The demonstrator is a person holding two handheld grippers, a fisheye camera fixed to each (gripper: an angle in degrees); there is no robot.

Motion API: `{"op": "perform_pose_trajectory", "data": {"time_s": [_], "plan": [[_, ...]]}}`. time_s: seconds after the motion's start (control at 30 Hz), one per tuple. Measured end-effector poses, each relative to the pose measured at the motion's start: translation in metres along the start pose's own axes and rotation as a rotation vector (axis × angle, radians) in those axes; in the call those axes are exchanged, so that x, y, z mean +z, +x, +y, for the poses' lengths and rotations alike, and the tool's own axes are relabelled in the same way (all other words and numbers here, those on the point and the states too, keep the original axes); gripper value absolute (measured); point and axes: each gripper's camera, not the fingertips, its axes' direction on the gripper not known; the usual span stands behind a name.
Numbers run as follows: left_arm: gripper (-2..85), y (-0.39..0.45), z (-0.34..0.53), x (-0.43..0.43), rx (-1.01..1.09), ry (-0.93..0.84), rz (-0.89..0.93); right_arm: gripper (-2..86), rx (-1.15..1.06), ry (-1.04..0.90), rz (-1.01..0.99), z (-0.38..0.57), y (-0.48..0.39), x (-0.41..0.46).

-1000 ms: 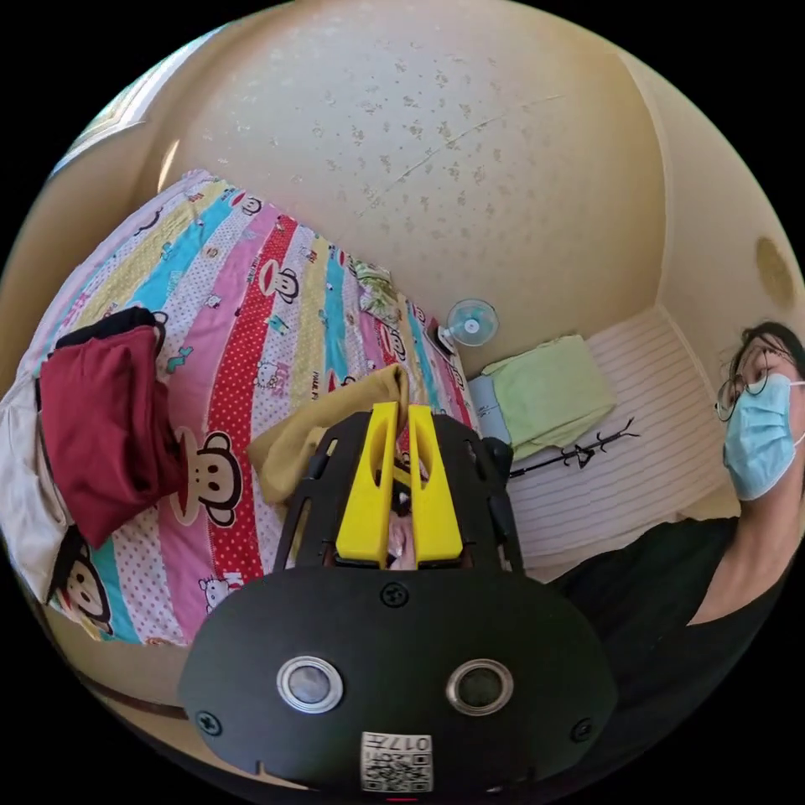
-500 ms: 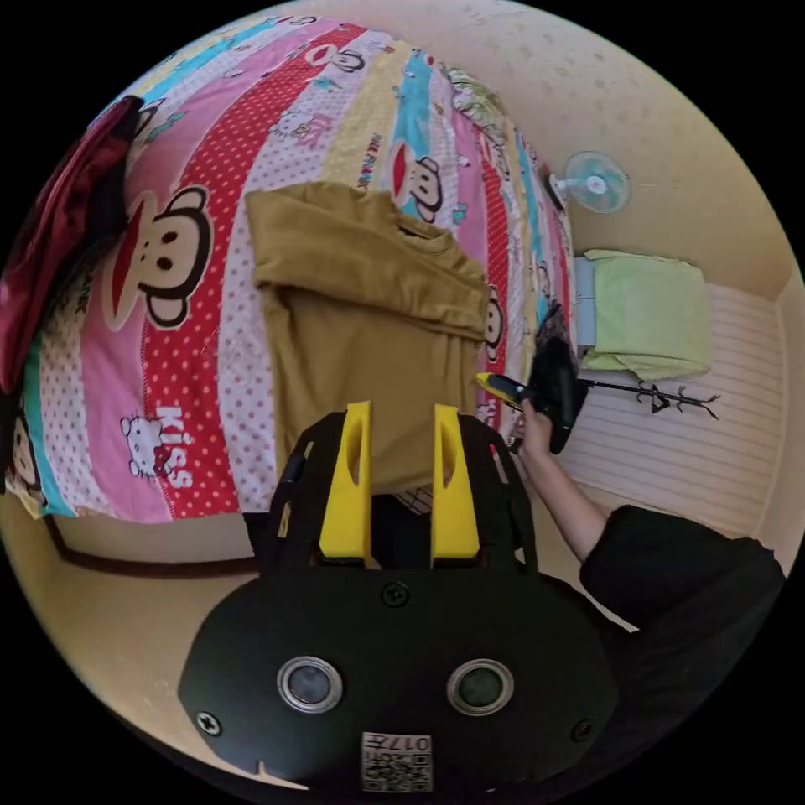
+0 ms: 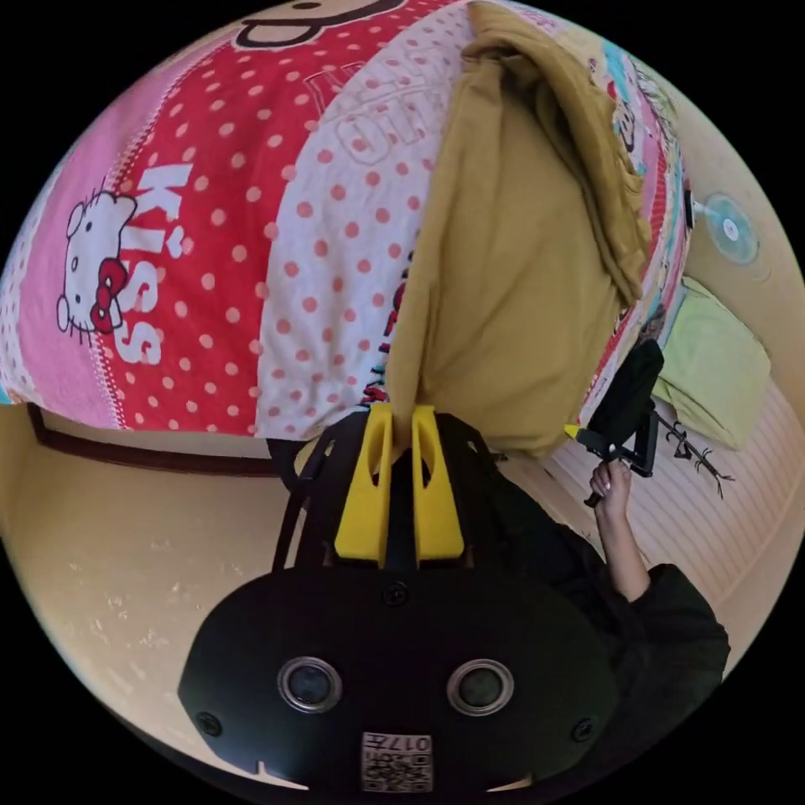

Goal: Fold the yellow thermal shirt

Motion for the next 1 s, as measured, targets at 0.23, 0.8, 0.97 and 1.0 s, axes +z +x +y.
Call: {"op": "perform_pose_trajectory", "data": {"time_s": [0.23,0.8,0.97,1.0], "plan": [[5.1,0.018,-0.031,-0.143,0.240,0.191,0.090,4.2,-0.041,0.308,0.029,-0.002,-0.060,-0.109],[13.0,-0.078,-0.095,-0.203,0.138,0.331,0.203,15.2,0.133,0.312,-0.146,0.021,-0.048,-0.112],[6.1,-0.090,-0.116,-0.187,0.121,0.156,0.402,6.7,0.185,0.275,-0.118,0.032,-0.062,-0.104],[5.7,-0.090,-0.115,-0.190,0.127,0.149,0.427,5.4,0.142,0.244,-0.174,0.035,-0.068,-0.108]]}}
